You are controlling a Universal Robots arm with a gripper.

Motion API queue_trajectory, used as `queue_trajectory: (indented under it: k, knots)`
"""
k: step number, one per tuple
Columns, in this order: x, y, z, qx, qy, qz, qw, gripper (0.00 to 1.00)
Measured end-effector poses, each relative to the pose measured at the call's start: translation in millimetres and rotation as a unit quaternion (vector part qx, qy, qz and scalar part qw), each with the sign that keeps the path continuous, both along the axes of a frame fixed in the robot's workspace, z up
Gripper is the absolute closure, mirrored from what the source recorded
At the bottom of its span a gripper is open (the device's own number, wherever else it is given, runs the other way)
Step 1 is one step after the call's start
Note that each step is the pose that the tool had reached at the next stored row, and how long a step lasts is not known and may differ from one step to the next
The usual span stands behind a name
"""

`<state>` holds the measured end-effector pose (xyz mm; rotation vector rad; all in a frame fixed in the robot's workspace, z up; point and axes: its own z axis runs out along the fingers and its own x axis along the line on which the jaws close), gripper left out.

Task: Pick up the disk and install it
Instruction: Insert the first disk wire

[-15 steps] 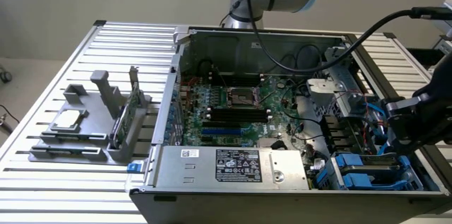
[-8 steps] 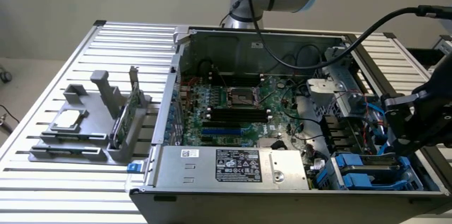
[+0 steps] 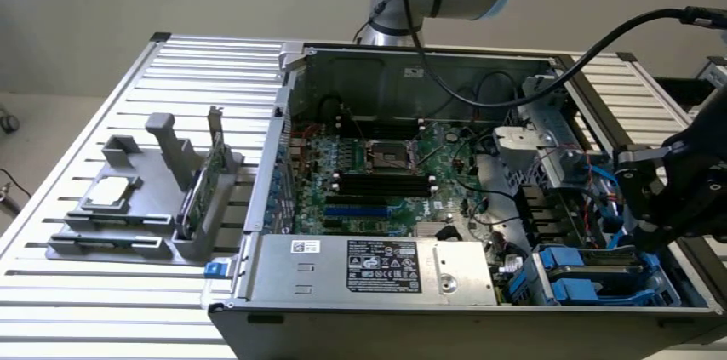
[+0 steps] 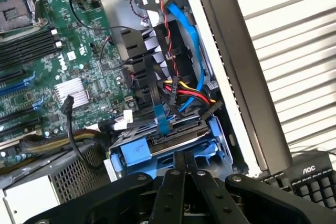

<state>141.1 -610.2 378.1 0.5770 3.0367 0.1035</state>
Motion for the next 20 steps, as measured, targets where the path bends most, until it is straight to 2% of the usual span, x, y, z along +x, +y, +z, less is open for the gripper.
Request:
queue_trajectory:
  k: [4,5,6,7,10,15,16,20]
  knots:
    - [0.0,0.0,-0.1,0.0,0.0028,-0.031,0.9995,0.88]
    - [0.0,0.0,-0.2,0.0,0.0035,-0.039,0.9992,0.82]
    - [0.0,0.0,-0.2,0.0,0.0042,-0.047,0.9989,0.82]
    - [0.0,0.0,-0.3,0.0,0.0049,-0.055,0.9985,0.75]
    - [0.0,0.0,-0.3,0.0,0.007,-0.078,0.9969,0.75]
    - [0.0,0.0,-0.5,0.0,0.0105,-0.117,0.9931,0.74]
    - [0.0,0.0,-0.6,0.0,0.0111,-0.125,0.9921,0.67]
    - [0.1,0.1,-2.0,0.0002,0.0124,-0.159,0.9872,0.67]
